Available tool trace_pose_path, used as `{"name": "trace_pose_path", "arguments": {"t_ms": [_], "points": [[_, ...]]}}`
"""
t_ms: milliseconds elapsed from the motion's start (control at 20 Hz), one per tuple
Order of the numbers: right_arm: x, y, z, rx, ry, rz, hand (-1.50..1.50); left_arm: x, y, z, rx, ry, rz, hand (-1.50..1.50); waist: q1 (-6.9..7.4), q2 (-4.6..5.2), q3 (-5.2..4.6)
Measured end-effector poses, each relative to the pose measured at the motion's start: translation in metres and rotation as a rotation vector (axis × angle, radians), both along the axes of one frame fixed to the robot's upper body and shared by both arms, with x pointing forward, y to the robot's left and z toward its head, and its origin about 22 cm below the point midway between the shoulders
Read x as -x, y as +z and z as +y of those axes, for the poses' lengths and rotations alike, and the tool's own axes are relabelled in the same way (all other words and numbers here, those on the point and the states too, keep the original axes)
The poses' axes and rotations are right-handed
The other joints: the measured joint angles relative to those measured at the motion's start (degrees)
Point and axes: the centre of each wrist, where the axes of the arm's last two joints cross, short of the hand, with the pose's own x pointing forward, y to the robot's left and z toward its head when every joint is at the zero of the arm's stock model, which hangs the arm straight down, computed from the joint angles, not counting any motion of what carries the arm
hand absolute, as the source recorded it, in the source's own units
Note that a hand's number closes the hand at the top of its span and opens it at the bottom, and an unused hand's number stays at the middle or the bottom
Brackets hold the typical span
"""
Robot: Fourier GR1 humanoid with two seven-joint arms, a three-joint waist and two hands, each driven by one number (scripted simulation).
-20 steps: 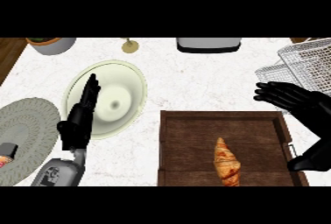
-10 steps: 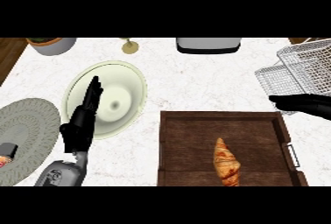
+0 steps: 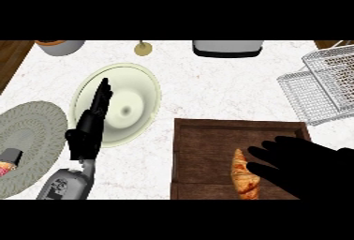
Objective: Pick the croissant from the tray and place it in the tiered basket
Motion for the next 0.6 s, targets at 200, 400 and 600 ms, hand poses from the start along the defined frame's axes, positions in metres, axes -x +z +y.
{"name": "trace_pose_path", "arguments": {"t_ms": [200,400,600], "points": [[0.012,-0.013,0.025,0.052,-0.008,0.007,-1.50,0.001,-0.006,-0.003,-0.003,-0.006,-0.003,0.00,0.11,0.11,0.02],[0.019,-0.022,0.045,0.054,0.020,0.017,-1.50,0.003,-0.006,0.000,-0.005,-0.003,-0.003,0.00,0.14,0.10,0.05],[0.018,-0.031,0.055,0.102,0.025,0.037,-1.50,0.000,-0.004,0.003,-0.007,0.008,-0.008,0.00,-0.07,0.10,0.07]]}}
